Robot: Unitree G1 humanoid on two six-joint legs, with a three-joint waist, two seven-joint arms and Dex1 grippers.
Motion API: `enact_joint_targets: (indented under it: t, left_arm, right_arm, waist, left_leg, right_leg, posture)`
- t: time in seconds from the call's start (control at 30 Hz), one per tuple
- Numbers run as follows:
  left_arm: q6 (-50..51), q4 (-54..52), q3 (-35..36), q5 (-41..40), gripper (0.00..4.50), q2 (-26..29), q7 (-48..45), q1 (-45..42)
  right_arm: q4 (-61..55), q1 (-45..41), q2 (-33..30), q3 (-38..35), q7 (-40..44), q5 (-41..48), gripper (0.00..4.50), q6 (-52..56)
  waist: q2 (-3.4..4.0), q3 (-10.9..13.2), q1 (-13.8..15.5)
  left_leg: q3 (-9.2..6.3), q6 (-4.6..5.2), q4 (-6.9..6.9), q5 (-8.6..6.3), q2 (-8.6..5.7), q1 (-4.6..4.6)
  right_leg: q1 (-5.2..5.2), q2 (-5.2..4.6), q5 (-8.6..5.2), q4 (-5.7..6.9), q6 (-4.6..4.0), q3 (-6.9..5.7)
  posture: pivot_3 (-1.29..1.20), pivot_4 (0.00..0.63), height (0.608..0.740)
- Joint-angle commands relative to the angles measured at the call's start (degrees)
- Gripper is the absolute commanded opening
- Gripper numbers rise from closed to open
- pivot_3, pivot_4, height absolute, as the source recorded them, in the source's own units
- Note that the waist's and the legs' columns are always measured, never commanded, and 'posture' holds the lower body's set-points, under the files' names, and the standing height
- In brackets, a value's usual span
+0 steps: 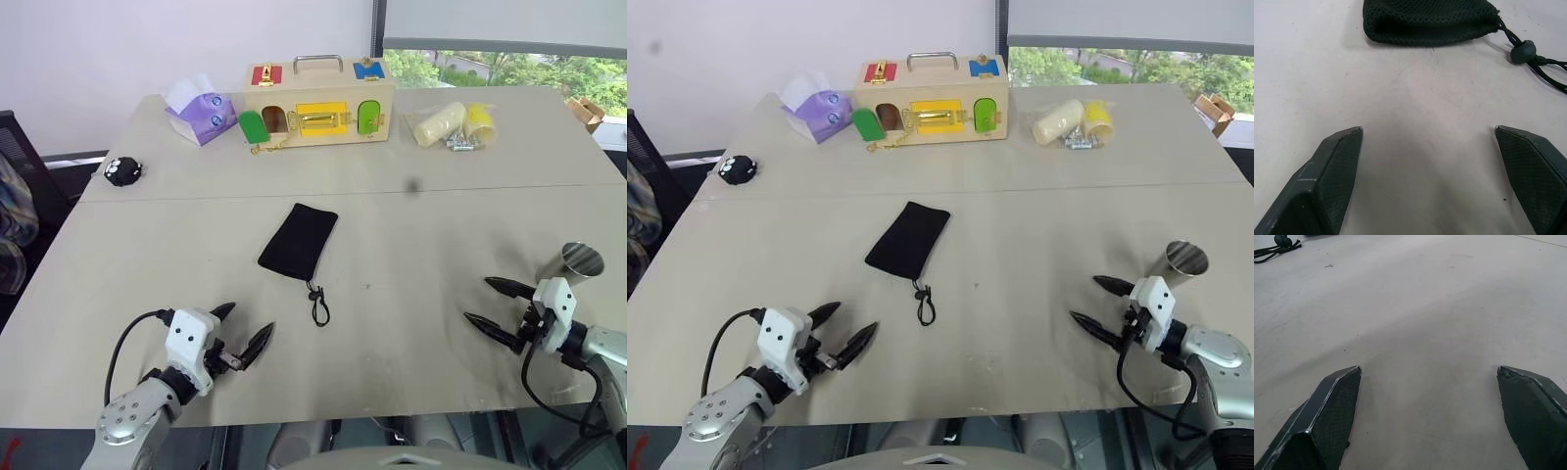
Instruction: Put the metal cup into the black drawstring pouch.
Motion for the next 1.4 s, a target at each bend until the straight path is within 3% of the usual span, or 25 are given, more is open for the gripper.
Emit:
enact_joint_targets:
  t: [0.03,0.8,1.03,1.17,1.4]
  left_arm:
    - [-1.2,1.2,1.1,1.2,4.47,0.8,-0.1,-0.1]
    - [-4.1,7.5,0.2,3.9,4.47,4.8,-3.4,-7.0]
    - [-6.0,14.1,1.1,2.4,4.47,11.7,-10.3,-18.8]
    - [-4.9,18.4,0.0,0.1,4.47,13.7,-15.3,-25.6]
    - [-7.9,31.3,-5.1,2.6,4.47,14.7,-23.4,-36.0]
  right_arm:
    - [-2.4,0.7,-0.4,-0.6,0.1,0.7,4.5,0.1]
    - [-9.6,3.0,2.9,1.1,-3.3,0.2,4.5,0.5]
    - [-26.2,5.1,3.4,7.3,-4.9,2.9,4.5,8.6]
    - [-32.9,5.0,3.1,11.1,-7.2,1.8,4.5,12.3]
    - [-40.2,3.6,5.0,15.6,-13.0,1.1,4.5,16.9]
  waist:
    - [0.0,0.0,0.0]
    - [0.01,0.0,0.1]
    - [0.01,0.0,0.1]
    - [-0.04,0.0,0.1]
    - [-0.07,0.0,-0.1]
  left_leg:
    - [0.0,0.0,0.0,0.0,0.0,0.0]
    - [-0.02,0.0,0.0,0.0,0.0,0.02]
    - [-0.17,-0.01,0.0,0.0,0.01,-0.03]
    - [-0.14,-0.01,0.04,0.0,-0.01,-0.11]
    - [-0.11,0.2,0.01,0.14,-0.03,-0.23]
  right_leg:
    - [0.0,0.0,0.0,0.0,0.0,0.0]
    - [0.0,0.01,0.02,0.03,-0.02,-0.03]
    - [-0.04,0.04,0.03,0.08,-0.04,-0.16]
    - [-0.2,0.02,0.2,0.06,0.09,-0.16]
    - [-0.36,0.04,0.26,0.06,0.05,-0.14]
  posture:
    - [0.0,0.15,0.74]
    - [0.0,0.15,0.74]
    - [0.0,0.15,0.74]
    - [0.0,0.15,0.74]
    - [0.0,0.15,0.74]
